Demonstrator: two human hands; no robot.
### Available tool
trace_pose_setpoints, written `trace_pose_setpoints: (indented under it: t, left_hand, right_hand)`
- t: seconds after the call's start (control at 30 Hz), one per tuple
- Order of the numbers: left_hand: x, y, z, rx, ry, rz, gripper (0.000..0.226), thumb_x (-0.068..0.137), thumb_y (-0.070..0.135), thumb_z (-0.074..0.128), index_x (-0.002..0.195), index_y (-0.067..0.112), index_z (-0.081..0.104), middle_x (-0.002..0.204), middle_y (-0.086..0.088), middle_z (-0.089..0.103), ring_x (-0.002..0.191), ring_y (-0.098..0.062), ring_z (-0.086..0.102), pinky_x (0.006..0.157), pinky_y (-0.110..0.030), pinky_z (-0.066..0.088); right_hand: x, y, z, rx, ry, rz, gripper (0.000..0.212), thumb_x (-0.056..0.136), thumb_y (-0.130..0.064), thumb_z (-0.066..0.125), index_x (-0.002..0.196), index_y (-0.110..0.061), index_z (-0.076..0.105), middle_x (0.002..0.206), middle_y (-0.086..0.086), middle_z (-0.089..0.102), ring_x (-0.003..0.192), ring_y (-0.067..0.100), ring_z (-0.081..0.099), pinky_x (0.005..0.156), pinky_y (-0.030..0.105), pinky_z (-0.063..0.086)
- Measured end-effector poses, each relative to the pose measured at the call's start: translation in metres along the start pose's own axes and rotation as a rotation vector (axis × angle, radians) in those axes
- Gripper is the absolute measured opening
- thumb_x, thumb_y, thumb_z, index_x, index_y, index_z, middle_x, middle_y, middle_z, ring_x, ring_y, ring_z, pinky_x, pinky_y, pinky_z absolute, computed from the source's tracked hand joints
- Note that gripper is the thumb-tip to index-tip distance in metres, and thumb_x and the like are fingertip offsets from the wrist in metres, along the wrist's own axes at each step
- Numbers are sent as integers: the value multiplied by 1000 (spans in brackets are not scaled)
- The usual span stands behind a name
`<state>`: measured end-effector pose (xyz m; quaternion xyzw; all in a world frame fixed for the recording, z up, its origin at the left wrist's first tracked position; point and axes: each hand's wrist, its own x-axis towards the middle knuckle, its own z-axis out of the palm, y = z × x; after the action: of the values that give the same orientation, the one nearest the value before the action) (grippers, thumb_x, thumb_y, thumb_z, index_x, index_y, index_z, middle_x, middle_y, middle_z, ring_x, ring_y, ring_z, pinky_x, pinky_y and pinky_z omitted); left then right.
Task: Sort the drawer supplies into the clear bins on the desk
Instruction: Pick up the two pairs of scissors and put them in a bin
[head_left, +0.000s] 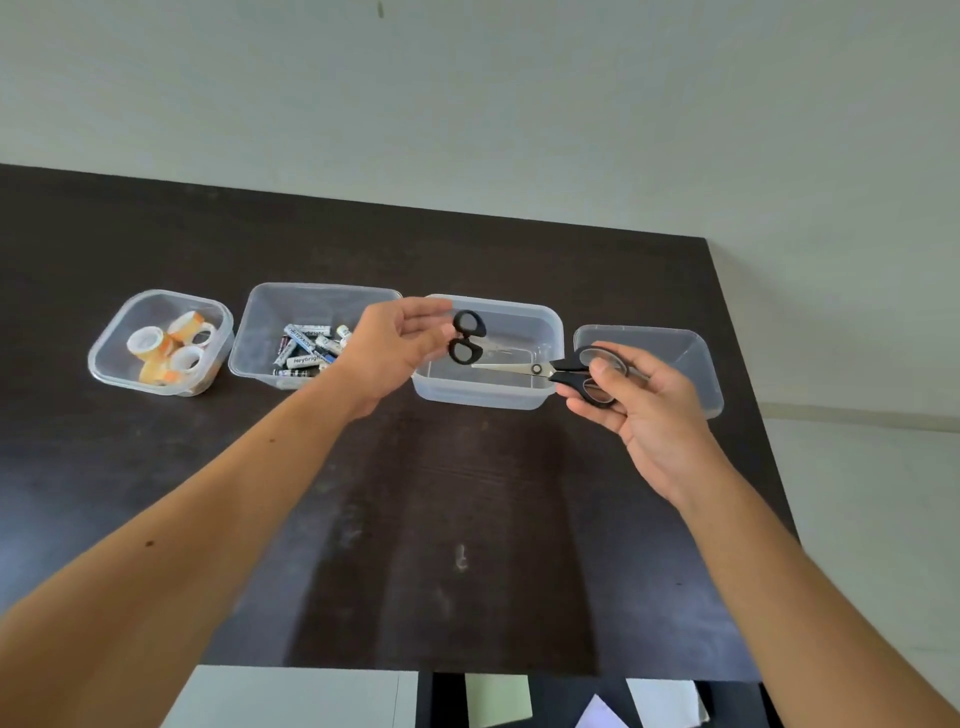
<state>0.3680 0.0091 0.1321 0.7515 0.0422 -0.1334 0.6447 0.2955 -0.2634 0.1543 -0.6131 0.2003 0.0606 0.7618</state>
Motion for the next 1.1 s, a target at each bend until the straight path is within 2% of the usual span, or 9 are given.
trace_pose_setpoints:
  t: [0.13,0.43,0.67,0.8,0.9,0.93,0.97,1.03,1.1]
  left_hand:
    - [4,-1,-10,7,64,42,37,99,5,71,135,8,67,128,-5,75,122,-14,70,112,-36,52]
    - [-4,-8,-23,-304,94,13,36,101,6,67,137,0,63,123,-10,78,118,-22,74,106,-39,57]
    - [-16,-15,-32,-459,260,40,21,102,3,65,121,7,71,114,-12,80,115,-29,75,106,-43,57]
    - [-22,-17,-35,-444,245,33,17,100,5,67,114,10,74,110,-11,81,113,-29,76,106,-44,57]
    - [-24,-18,-34,-432,227,32,17,100,6,67,114,11,75,110,-11,81,113,-29,76,107,-45,56]
    - [-25,-17,-33,-433,228,32,17,100,6,68,114,11,75,111,-11,81,113,-29,76,107,-45,57]
    - [-25,-16,-33,-436,228,30,17,99,7,68,115,11,75,112,-11,81,113,-29,76,107,-45,56]
    - [-25,-14,-33,-433,229,31,18,99,7,70,116,10,75,113,-13,81,113,-29,76,106,-46,56]
    - [-26,-12,-33,-428,243,36,17,98,7,71,115,10,76,112,-13,81,112,-30,76,106,-47,57]
  right_hand:
    - [12,-1,7,-10,12,-9,27,99,-4,68,126,-3,70,127,27,70,99,39,80,82,39,66]
    - [21,-4,33,-30,-13,-4,22,100,-5,68,122,-3,70,123,20,73,97,37,80,84,38,67]
    - [48,4,67,-95,-8,54,22,99,-4,70,121,1,69,118,19,70,97,36,80,80,38,67]
    - [60,13,77,-269,-26,51,13,103,-14,69,114,-8,71,118,20,73,105,29,78,92,45,65]
    - [62,14,77,-383,-22,13,8,104,-19,67,99,-18,74,104,9,76,108,24,76,100,46,61]
    - [64,15,75,-430,5,-13,8,103,-21,69,99,-22,76,105,5,77,111,24,75,103,46,60]
    - [64,15,73,-474,35,-41,8,101,-24,70,105,-23,77,111,3,77,113,22,73,105,46,58]
    - [63,14,69,-520,88,-84,28,99,-29,72,125,-20,75,124,0,75,118,16,70,109,44,56]
    - [60,10,64,-517,105,-119,30,99,-28,72,128,-22,74,124,-3,75,118,12,70,109,42,55]
